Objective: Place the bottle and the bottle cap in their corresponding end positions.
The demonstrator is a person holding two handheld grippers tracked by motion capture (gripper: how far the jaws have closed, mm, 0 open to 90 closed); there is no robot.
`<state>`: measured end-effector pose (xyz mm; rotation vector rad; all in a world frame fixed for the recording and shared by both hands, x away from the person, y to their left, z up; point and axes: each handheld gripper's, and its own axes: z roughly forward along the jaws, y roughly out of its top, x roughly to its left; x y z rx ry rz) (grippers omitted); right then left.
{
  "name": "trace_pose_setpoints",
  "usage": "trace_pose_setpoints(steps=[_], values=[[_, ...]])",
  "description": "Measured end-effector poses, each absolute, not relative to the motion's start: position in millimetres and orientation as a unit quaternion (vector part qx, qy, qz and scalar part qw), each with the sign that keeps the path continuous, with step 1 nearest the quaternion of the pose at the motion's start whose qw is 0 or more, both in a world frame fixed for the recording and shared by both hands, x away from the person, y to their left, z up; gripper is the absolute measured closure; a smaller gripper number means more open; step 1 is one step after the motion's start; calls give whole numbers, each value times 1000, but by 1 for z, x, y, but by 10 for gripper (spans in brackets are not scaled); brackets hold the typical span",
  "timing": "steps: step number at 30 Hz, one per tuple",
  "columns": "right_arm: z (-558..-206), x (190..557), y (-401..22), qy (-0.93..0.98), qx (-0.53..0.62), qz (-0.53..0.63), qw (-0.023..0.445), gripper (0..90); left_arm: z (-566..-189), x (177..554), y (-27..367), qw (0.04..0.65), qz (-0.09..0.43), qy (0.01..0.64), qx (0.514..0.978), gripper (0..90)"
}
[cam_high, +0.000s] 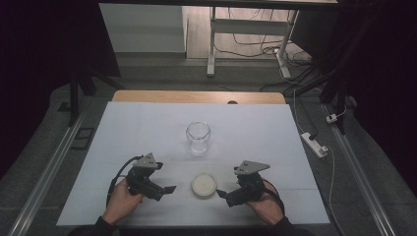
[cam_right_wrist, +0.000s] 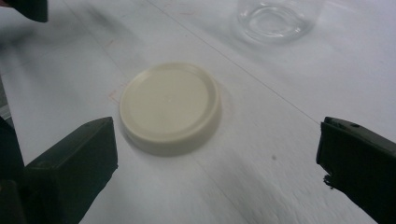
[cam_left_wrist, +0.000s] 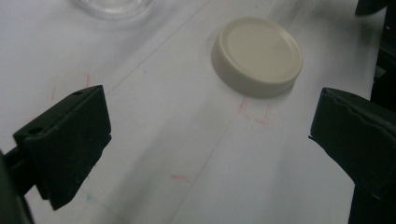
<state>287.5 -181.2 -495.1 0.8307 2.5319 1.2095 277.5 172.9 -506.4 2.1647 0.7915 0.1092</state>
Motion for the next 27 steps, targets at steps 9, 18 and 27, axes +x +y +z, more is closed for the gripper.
trace_pose_setpoints(steps=[9,18,27], values=[[-496,283,-202,858,308,392,124,0,-511,262,189,384,48,337,858,0],[-497,277,-217,856,328,378,132,0,-513,246,209,380,58,366,848,0],[-498,271,-231,850,345,373,139,0,-514,231,227,386,64,389,834,0]])
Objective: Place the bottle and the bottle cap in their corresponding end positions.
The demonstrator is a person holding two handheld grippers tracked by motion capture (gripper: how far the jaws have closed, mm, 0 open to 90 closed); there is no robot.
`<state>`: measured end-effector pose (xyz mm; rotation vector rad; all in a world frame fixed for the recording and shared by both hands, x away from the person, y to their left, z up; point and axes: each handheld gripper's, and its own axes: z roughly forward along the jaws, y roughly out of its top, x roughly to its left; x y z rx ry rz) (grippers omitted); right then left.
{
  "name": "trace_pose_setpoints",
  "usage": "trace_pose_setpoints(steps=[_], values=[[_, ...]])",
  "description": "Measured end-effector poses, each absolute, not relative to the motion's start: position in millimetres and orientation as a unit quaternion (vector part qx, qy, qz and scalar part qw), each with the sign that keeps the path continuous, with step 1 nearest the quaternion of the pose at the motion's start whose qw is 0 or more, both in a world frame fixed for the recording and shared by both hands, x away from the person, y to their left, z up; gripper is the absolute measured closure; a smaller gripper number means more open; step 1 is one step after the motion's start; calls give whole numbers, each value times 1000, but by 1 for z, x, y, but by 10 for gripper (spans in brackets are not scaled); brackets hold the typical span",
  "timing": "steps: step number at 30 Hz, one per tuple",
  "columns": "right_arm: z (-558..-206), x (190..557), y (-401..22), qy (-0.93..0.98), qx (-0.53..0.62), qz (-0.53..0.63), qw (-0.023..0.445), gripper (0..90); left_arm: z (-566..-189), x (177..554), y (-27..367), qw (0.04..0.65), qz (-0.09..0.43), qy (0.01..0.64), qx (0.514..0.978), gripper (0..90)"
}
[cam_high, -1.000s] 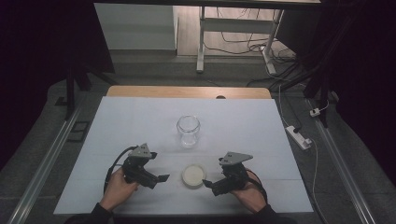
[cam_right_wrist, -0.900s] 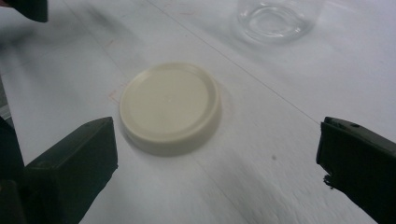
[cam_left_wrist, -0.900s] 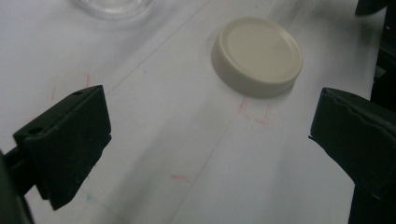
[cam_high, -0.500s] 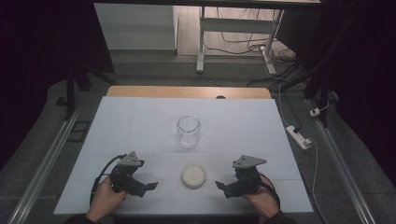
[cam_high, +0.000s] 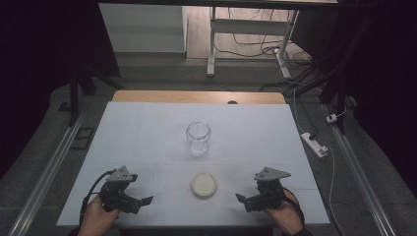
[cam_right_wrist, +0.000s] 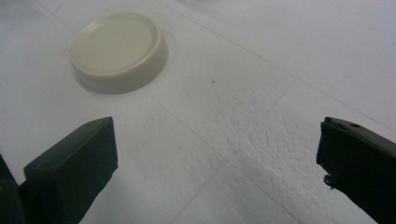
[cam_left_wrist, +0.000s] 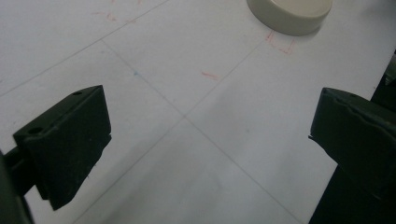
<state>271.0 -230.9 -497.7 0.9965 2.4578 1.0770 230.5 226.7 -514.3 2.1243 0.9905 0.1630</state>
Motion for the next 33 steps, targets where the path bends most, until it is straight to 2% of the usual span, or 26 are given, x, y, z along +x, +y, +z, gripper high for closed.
trace_pose_setpoints(steps=[22,33], values=[[-500,253,-269,833,386,365,156,0,-524,193,272,383,78,451,802,0],[-500,244,-284,823,410,361,156,0,-524,183,282,369,98,475,793,0]])
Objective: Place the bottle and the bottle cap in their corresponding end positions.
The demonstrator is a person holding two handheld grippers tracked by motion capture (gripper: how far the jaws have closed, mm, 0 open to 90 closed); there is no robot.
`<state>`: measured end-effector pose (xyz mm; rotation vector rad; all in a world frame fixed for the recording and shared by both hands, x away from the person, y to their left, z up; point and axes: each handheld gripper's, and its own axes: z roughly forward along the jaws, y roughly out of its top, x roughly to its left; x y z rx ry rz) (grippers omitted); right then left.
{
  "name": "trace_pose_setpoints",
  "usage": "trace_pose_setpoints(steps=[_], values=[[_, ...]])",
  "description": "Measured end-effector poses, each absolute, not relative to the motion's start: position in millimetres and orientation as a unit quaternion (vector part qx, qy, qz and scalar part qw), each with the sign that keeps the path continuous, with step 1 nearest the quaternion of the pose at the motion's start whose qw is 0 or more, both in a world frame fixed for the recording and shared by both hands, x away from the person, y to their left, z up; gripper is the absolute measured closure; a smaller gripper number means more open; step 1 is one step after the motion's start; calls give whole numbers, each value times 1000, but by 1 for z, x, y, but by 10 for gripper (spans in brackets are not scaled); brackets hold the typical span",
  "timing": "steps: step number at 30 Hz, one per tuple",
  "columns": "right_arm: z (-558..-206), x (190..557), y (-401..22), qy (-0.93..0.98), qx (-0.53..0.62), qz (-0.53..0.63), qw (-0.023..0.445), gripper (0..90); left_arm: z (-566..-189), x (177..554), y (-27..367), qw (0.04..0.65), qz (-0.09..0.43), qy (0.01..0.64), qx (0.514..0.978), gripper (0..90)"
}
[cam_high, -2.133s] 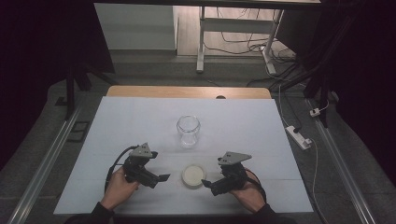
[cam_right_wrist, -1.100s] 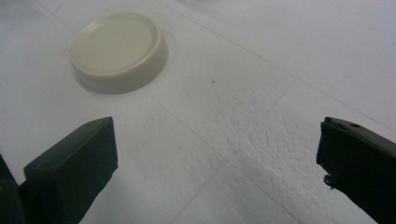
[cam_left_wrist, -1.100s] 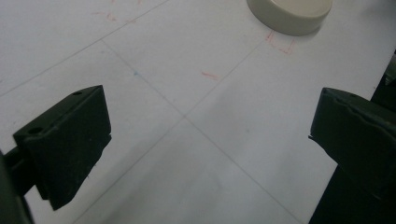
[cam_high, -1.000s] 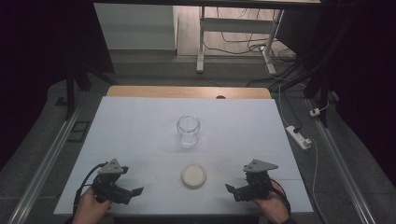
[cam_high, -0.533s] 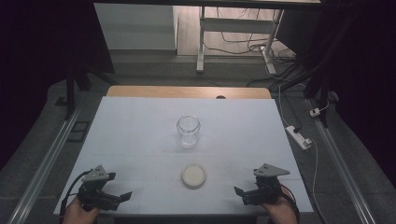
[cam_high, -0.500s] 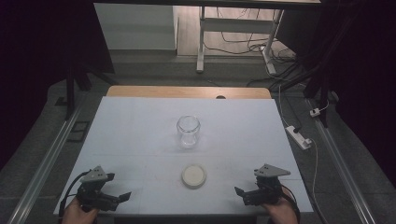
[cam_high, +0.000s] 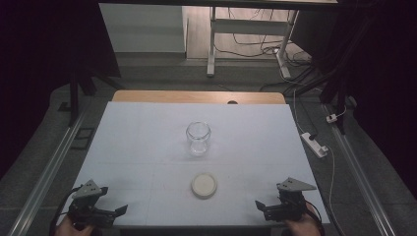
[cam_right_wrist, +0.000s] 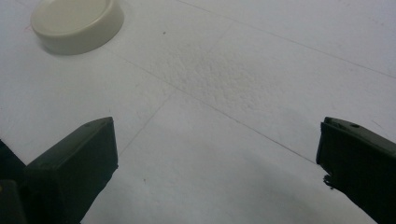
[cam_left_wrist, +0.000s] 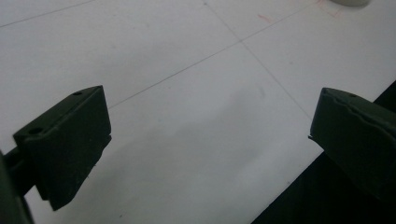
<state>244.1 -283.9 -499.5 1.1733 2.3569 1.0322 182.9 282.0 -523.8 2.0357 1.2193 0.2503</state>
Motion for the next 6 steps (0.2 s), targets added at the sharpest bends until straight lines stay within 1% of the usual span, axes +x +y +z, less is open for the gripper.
trace_pose_setpoints(steps=[6], values=[[-499,243,-287,822,414,358,158,0,-524,184,282,364,95,477,794,0]])
